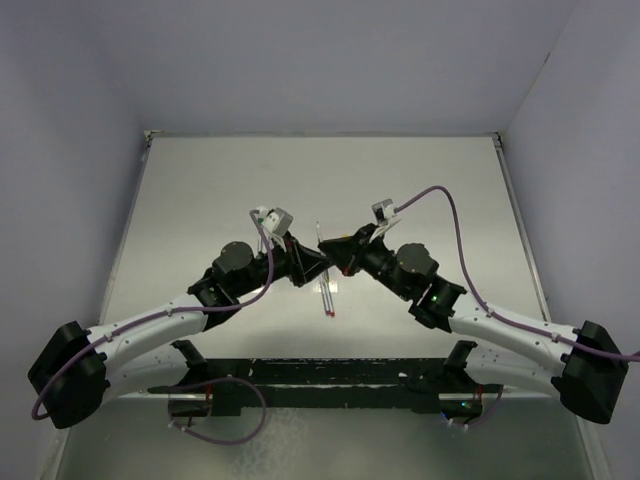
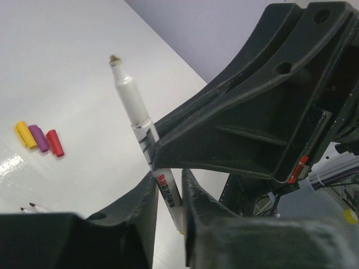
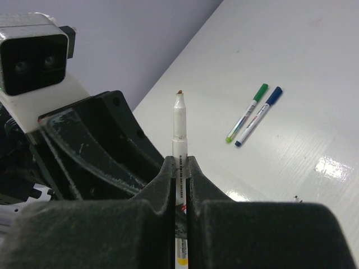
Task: Insert the pens into the pen caps
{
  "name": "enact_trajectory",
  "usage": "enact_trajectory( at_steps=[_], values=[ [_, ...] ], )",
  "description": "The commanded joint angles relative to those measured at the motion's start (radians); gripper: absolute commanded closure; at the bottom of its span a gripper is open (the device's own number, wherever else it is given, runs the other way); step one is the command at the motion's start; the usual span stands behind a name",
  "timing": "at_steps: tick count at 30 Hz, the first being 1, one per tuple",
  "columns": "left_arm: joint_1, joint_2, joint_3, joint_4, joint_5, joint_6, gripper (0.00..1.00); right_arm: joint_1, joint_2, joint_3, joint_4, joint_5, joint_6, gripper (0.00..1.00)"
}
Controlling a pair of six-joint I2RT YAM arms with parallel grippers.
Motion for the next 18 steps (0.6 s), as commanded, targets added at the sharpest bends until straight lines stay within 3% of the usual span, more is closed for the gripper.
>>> enact_trajectory(
  at_steps=[1, 3, 8, 11, 18],
  values=[
    [-0.004, -0.014, 0.02, 0.064, -0.021, -0.01, 0.82, -0.001, -0.005, 0.007, 0.068, -0.012, 0.008, 1.0],
    [-0.003, -0.009, 0.021, 0.049, -0.032, -0.018, 0.98, -0.001, -0.005, 0.006, 0.067, -0.011, 0.006, 1.0],
    [-0.003, -0.02, 0.009, 0.024, -0.06, -0.029, 1.0, -0.001, -0.008, 0.011, 0.047, -0.012, -0.001, 1.0],
    [-0.004, -0.04, 0.005, -0.006, -0.087, -0.027, 1.0, -0.001, -0.017, 0.021, 0.02, -0.012, -0.015, 0.84],
    [-0.004, -0.079, 0.014, -0.216, -0.181, -0.015, 1.0, -0.001, -0.074, 0.055, -0.099, 0.047, -0.05, 0.62]
  ],
)
